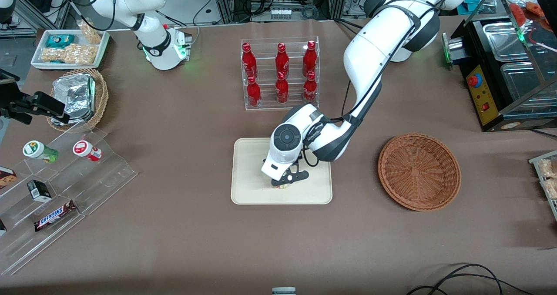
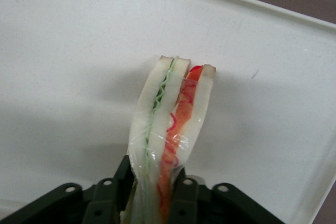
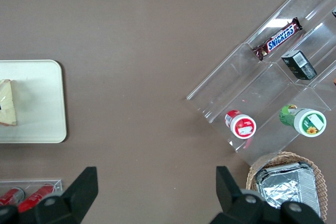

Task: Place sandwich from basket to tray
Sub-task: 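Lower the sandwich onto the tray and open the left gripper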

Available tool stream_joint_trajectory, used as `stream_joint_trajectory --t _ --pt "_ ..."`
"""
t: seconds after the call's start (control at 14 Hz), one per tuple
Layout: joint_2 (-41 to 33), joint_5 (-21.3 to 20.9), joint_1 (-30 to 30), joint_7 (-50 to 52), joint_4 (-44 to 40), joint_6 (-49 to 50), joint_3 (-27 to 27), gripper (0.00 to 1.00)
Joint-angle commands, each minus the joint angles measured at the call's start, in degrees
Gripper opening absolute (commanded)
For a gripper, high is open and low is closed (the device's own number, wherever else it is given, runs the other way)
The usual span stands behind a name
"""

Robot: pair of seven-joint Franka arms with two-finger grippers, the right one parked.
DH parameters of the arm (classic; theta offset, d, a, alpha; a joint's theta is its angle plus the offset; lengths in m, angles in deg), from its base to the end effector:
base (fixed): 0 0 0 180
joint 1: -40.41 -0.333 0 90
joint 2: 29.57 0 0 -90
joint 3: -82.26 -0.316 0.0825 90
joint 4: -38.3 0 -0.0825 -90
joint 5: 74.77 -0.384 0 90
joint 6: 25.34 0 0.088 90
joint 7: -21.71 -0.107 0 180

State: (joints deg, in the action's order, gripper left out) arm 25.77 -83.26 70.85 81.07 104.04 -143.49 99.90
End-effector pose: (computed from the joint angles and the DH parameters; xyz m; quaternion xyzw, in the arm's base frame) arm 0.5662 -0.5128 0.2252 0.9902 0.1249 -0.0529 0.0319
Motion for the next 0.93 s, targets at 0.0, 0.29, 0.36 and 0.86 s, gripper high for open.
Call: stream_joint_trajectory --t 0.0,0.29,0.36,0.86 --pt "-2.8 -0.7 0.6 1.9 -1.5 3.0 -0.2 1.0" --pt "-12.8 -1.2 0.4 1.9 -1.5 15.0 -0.2 1.0" --pt "-15.7 -1.3 0.2 1.2 -1.0 17.5 -0.2 1.0" --pt "-28.7 -1.0 -3.9 1.0 11.1 25.1 -4.5 1.0"
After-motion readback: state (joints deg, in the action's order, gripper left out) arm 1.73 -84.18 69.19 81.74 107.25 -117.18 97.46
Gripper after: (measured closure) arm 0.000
